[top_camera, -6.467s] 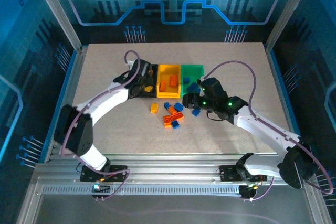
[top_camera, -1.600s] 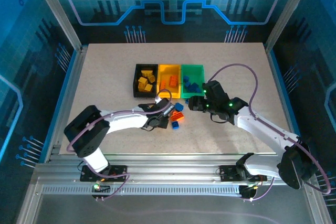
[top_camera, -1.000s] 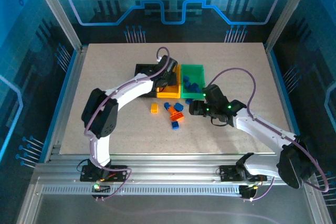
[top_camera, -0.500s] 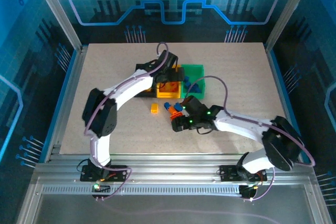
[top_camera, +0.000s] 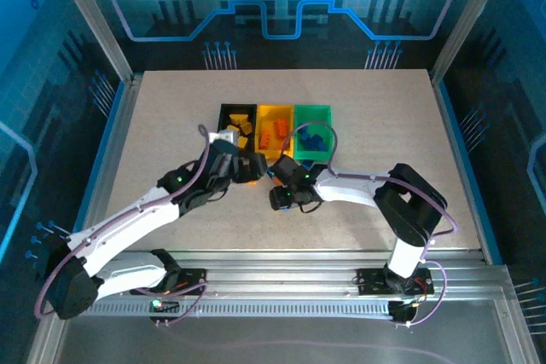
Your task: Sort the legos into containers by color
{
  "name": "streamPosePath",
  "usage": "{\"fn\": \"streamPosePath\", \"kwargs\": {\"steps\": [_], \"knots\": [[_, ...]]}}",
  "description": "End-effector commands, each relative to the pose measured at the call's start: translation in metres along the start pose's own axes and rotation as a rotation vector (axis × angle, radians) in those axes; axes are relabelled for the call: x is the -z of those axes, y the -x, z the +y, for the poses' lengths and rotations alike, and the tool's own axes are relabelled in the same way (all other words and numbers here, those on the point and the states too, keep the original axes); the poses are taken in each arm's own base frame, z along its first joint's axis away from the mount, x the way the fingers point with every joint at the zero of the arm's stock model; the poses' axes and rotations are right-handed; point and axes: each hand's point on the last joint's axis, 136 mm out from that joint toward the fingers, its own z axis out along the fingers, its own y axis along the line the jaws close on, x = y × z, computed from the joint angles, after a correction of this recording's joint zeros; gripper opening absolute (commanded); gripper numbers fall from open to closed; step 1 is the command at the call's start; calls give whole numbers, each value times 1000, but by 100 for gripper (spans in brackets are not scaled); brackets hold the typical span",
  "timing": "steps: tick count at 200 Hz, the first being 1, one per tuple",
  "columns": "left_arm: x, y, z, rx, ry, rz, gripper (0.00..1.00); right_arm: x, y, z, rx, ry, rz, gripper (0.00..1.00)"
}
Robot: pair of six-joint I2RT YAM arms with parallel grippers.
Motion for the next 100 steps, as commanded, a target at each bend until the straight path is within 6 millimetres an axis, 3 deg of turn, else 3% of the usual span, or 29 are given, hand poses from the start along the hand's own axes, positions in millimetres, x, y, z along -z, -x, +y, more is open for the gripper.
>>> {"fn": "streamPosePath", "kwargs": {"steps": [1, 25, 54, 78, 100], "knots": [[3, -12, 30, 95, 66, -35, 99, 0, -6, 1, 3, -24, 17, 48], [-2, -31, 47, 120, 83, -27, 99, 18, 0, 6, 14, 9, -24, 38], [-5, -42, 54, 99, 81, -11, 99, 68, 25, 0, 10, 22, -159, 36], [-11, -53, 54, 91, 66, 26, 99, 108, 63, -29, -57, -4, -276, 36], [-15, -61, 53, 100, 54, 51, 99, 123, 100, -60, -140, -44, -323, 37]]}}
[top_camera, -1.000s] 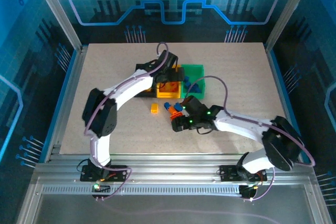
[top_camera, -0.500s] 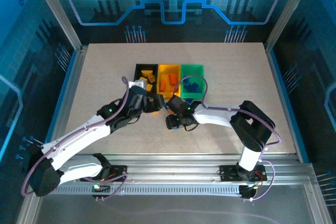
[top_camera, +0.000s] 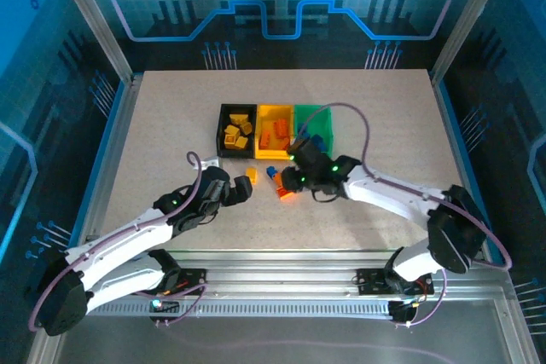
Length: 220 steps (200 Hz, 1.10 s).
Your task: Sort the legos into containers by color
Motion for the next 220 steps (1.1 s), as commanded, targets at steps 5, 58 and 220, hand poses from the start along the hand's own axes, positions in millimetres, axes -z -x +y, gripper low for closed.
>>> {"fn": "streamPosePath", "kwargs": {"steps": [5, 58, 220], "knots": [[-6, -8, -3, 21, -35, 21, 99, 9, 53, -45, -73, -114, -76, 37], [-12, -20, -16, -10, -102, 84, 99, -43, 117, -94, -190, -245, -7, 41], [-96, -62, -121, -284, -292, 239, 94, 30, 73, -90, -248, -76, -122, 73]]}}
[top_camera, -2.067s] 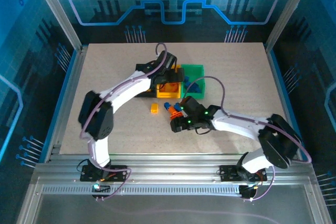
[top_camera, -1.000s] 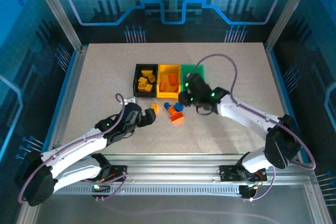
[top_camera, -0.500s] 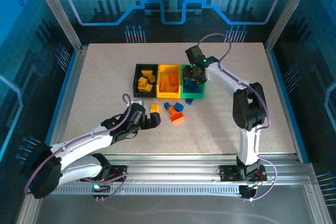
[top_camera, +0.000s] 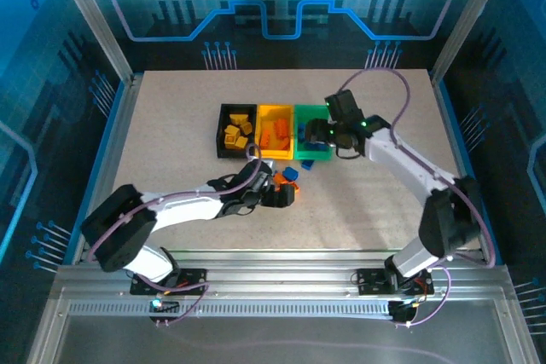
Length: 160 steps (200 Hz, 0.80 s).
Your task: Sort the legos into containers by color
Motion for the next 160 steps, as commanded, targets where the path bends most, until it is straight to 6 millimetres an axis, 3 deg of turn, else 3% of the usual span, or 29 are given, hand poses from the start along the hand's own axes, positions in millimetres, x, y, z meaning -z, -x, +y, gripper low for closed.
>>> {"fn": "streamPosePath", "kwargs": {"steps": [1, 25, 42, 84, 99, 129, 160], "knots": [[-19, 11, -16, -56, -55, -24, 94, 14, -15, -6, -16, 29, -25, 73], [-38, 7, -27, -77, -108, -8, 91, 27, -27, -19, -36, 38, -40, 74], [-45, 0, -45, -98, -193, 13, 88, 32, -33, -26, -43, 39, -40, 75], [-35, -28, -97, -129, -411, 90, 81, 34, -39, -38, -54, 33, -50, 75], [-32, -29, -91, -127, -353, 101, 81, 32, -41, -42, -64, 32, -42, 75], [-27, -14, -54, -196, -65, 74, 87, 30, -45, -47, -69, 31, -40, 75], [-41, -7, -46, -289, 92, 83, 87, 30, -47, -50, -80, 30, -42, 75]]}}
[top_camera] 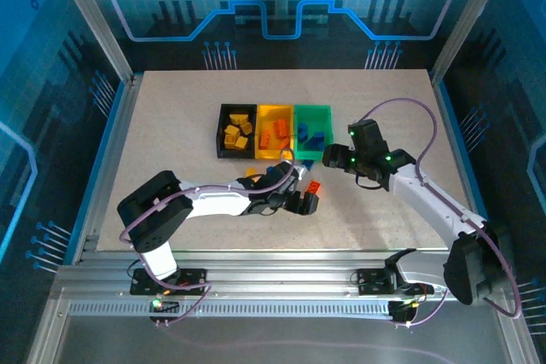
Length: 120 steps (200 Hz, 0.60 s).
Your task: Sort the legos into containers by color
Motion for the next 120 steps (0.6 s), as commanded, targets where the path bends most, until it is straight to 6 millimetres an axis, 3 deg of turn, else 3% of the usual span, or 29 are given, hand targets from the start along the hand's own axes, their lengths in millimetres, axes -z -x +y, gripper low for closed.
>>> {"fn": "streamPosePath", "kwargs": {"steps": [1, 46, 82, 120], "knots": [[-4, 2, 18, -104, 184, 27, 87, 7, 7, 0, -21, 25, -39, 75], [-41, 12, 5, -191, 250, 42, 82, 15, 4, -12, -43, 18, -47, 76], [-58, 13, 17, -253, 380, 57, 61, 27, 5, -20, -61, 26, -65, 76], [-51, 12, 13, -256, 370, 32, 40, 30, 5, -23, -77, 31, -71, 76]]}}
